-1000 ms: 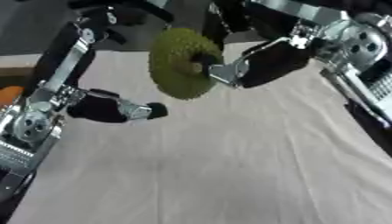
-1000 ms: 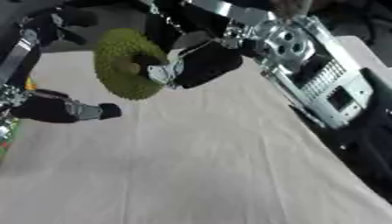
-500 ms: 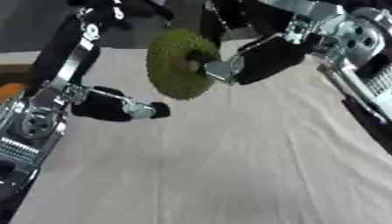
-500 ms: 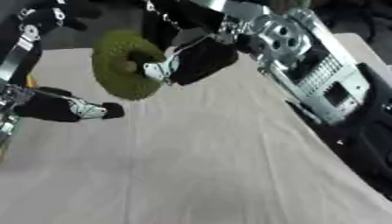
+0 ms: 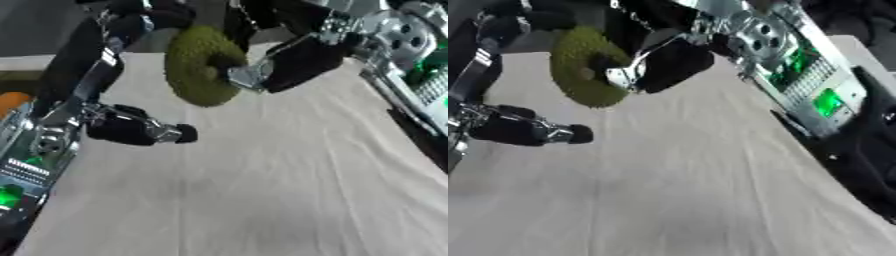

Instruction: Pick up the objects with one hand, pass them to the other hand, and then place them into the box on the other side of the table.

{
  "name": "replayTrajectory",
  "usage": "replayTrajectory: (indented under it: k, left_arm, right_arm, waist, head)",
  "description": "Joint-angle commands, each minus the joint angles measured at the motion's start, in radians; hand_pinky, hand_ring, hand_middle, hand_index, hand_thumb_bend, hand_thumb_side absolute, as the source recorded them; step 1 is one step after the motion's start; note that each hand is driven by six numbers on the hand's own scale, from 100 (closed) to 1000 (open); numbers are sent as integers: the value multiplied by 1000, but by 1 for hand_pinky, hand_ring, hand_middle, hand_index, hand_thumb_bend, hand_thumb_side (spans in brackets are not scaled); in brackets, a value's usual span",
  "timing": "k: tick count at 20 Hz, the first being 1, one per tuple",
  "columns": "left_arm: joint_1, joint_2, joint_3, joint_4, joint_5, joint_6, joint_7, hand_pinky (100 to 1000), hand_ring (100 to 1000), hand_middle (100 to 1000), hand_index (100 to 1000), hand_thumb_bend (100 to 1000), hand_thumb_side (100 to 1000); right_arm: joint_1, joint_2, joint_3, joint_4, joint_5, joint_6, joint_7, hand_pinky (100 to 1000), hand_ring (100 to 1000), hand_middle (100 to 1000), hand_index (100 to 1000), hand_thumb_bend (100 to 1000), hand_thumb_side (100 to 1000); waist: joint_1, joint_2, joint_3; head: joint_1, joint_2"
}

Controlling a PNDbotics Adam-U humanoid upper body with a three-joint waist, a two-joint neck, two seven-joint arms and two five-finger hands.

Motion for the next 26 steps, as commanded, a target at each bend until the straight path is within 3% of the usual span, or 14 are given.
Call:
replayTrajectory:
  k: [1,9,13,14,16,21,26]
  left_arm:
    - [-19,-5,2,0,2,0,4,712,796,744,827,933,108]
    - [-21,-38,14,22,-17,36,51,695,783,726,831,874,126]
    - [-25,-49,14,28,-26,36,98,661,756,678,797,740,182]
    - [-25,-52,13,31,-27,36,113,650,747,658,777,657,194]
    - [-25,-55,11,38,-25,35,140,636,733,633,754,580,203]
    - [-26,-57,5,48,-13,30,175,604,686,572,682,421,158]
    - [-26,-58,0,51,-1,19,176,591,665,546,631,354,172]
  right_arm:
    - [-26,-3,-6,-16,0,3,0,646,533,345,443,258,100]
    - [-31,4,-6,-16,-2,2,9,646,537,345,442,255,100]
    - [-32,6,-6,-16,-3,4,14,646,537,345,442,257,100]
    - [-32,7,-5,-16,-3,4,15,646,538,345,442,257,100]
    - [-33,7,-5,-16,-2,5,17,647,538,345,442,257,100]
    - [-33,8,-6,-16,-1,4,18,646,538,345,441,257,100]
    - [-32,7,-5,-16,-1,7,19,645,538,344,441,259,100]
  waist:
    - [-1,-30,-1]
    - [-2,-31,-1]
    - [-2,-31,-2]
    - [-2,-30,-2]
    - [-2,-30,-3]
    - [-1,-30,-4]
    - [-2,-30,-3]
  head:
    - [-1,2]
    - [1,-3]
    - [2,-5]
    - [3,-5]
    - [3,-4]
    - [3,-4]
    - [4,-3]
